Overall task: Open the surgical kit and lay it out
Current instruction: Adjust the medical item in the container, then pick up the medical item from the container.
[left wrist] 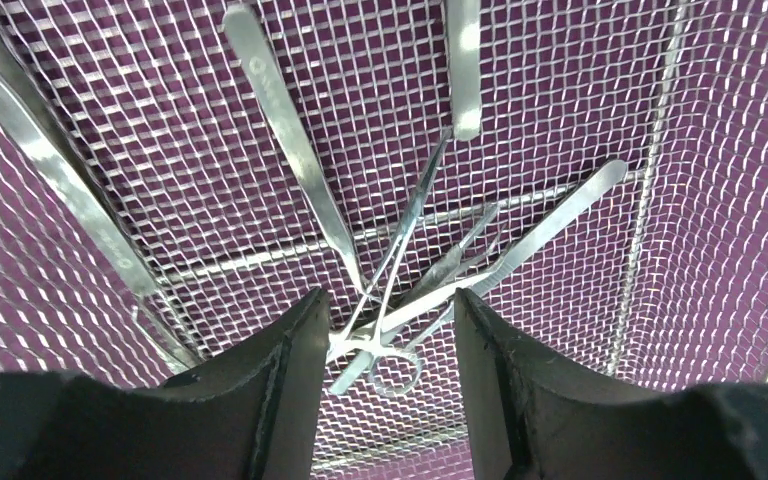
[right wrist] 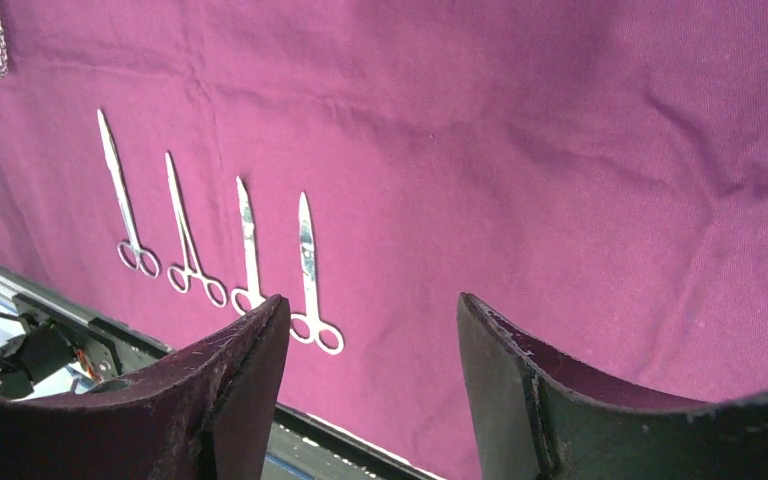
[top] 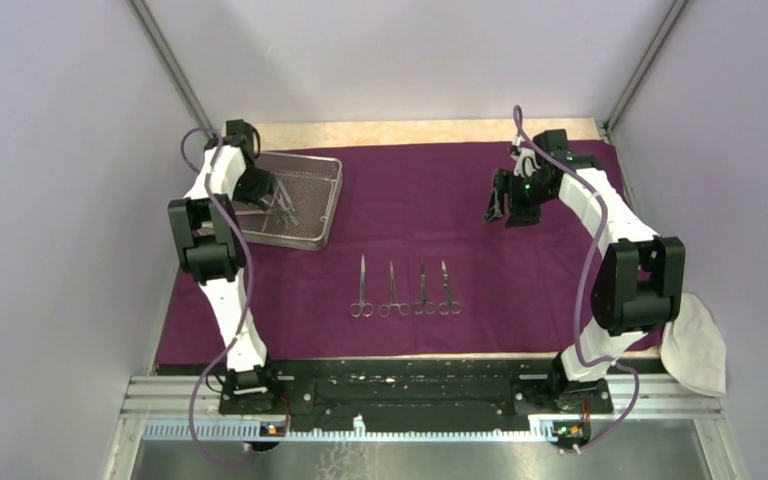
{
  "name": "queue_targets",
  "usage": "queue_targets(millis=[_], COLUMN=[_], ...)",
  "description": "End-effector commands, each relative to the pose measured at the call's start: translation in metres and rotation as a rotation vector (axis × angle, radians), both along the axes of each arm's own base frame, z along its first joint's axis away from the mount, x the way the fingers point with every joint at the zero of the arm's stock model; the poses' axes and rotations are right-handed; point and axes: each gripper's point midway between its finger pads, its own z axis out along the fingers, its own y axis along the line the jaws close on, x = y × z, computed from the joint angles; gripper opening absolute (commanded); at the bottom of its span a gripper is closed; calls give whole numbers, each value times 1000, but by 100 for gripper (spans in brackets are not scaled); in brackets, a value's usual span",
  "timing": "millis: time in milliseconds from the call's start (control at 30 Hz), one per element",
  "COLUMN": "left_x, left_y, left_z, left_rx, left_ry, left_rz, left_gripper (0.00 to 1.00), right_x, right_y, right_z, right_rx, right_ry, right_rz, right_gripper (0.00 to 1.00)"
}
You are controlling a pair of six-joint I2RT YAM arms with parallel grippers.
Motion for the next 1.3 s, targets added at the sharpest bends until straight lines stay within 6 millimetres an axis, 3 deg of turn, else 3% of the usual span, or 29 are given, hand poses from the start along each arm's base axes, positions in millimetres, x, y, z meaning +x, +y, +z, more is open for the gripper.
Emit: queue_targets(millis=[0,233,367,467,567,633,733,933,1267], left_x=[10,38,49,47,38,31,26,14,16], left_y=[30,30,21,17,17,21,20,13,15], left_z=[27,13,1,-7,-16,-16,-12,-24,-32], left_rx=[191,150,118,152,185,225,277,220,238], left_ry=[-33,-108,-82,-50,9,51,68,95,133], left_rz=[-164,-212,-276,-361,-422,-445,-490,-452,-471], left_gripper=[55,43,46,48,42,37,39,35,14], right_x=[3,3,2,2,3,3,3,3,0], right_y=[2,3,2,2,3,4,4,6,6], right_z=[18,19,20,21,21,22,22,22,27], right_rx=[23,30,26,27,30,34,37,48,49], right_ry=[-66,-65,-69,-73,-73,-74,-72,-70,-83], right_rz=[8,10,9,10,11,13,13,16,15], right_gripper=[62,62,62,62,62,62,61,61,61])
